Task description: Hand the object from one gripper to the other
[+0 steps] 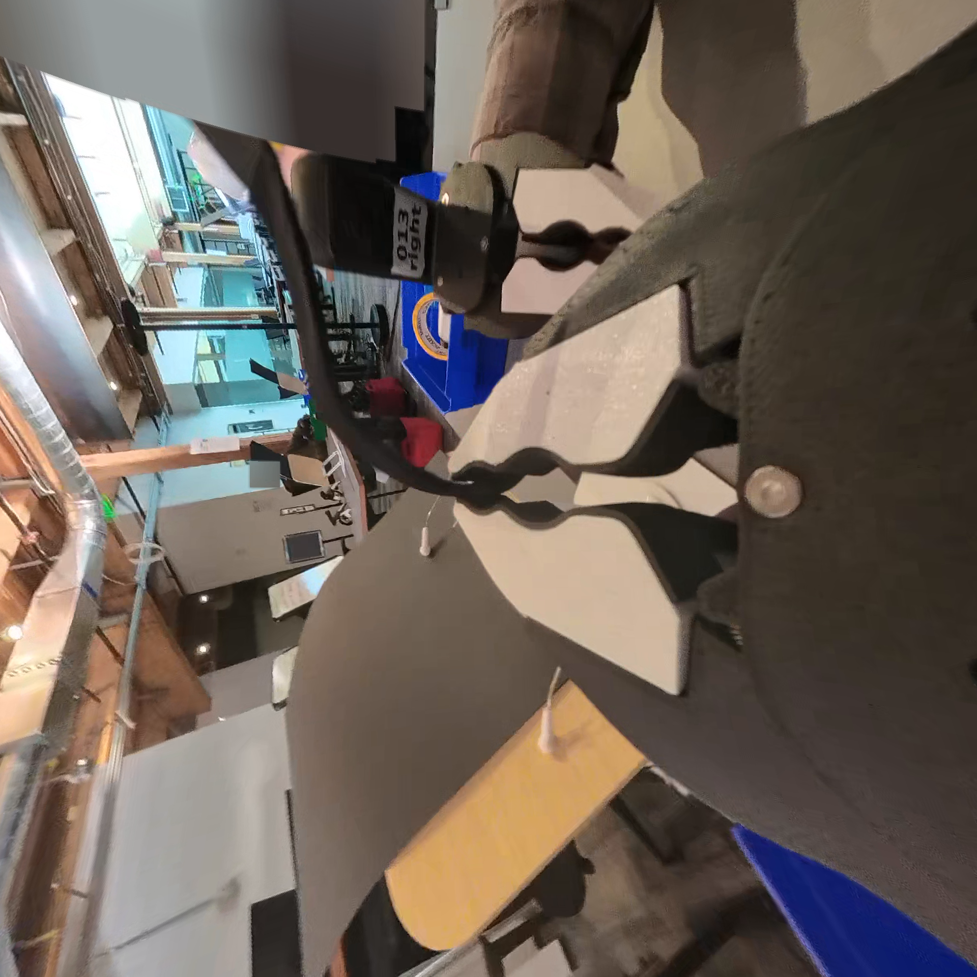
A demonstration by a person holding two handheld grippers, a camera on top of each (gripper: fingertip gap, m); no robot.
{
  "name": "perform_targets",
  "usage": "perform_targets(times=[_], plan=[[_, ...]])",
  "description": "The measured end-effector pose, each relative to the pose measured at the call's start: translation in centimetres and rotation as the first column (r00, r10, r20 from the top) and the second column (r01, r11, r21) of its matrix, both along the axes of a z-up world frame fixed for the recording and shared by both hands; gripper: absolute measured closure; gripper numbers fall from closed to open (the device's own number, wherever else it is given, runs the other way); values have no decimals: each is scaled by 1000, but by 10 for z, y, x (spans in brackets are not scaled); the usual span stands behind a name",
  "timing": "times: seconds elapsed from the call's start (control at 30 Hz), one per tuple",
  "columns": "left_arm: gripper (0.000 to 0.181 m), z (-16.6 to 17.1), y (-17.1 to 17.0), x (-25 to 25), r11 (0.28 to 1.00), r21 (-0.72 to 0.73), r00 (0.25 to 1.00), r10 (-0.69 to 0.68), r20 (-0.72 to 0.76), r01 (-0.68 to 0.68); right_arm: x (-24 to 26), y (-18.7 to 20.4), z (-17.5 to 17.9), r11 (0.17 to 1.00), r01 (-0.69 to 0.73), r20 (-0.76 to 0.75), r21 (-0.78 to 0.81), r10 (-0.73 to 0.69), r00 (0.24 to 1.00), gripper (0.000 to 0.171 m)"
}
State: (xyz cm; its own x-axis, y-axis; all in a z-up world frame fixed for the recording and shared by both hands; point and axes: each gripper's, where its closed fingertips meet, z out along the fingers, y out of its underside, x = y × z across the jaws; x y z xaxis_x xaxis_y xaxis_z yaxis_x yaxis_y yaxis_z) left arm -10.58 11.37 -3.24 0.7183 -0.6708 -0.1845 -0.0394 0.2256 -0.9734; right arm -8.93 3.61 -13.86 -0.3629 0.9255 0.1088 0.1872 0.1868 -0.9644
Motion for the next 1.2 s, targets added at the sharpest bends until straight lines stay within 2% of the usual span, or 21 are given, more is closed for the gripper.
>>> perform_targets(times=[0.17,0.37,0.67,0.77,0.87,1.1,1.2], plan=[[177,-20,17,-4,993,-64,994,93,-63,-97,2,-10,7,999,-27,-9,19,27,1000,171],[177,-25,25,-9,989,-106,995,101,-9,-101,5,-15,16,999,-39,-32,35,40,999,171],[178,-51,34,-1,983,-114,981,128,-146,-145,13,-11,42,999,-11,-134,49,17,991,171],[178,-64,31,8,985,-84,946,121,-300,-152,14,-9,53,999,4,-191,35,3,982,171],[179,-74,27,18,988,-86,923,91,-373,-132,15,-5,63,999,35,-237,29,-27,971,171],[178,-74,29,15,984,-142,949,59,-311,-107,14,-13,49,998,-7,-172,70,19,985,171],[176,-65,29,13,981,-173,976,45,-212,-83,15,-25,34,993,-72,-97,91,81,992,171]])
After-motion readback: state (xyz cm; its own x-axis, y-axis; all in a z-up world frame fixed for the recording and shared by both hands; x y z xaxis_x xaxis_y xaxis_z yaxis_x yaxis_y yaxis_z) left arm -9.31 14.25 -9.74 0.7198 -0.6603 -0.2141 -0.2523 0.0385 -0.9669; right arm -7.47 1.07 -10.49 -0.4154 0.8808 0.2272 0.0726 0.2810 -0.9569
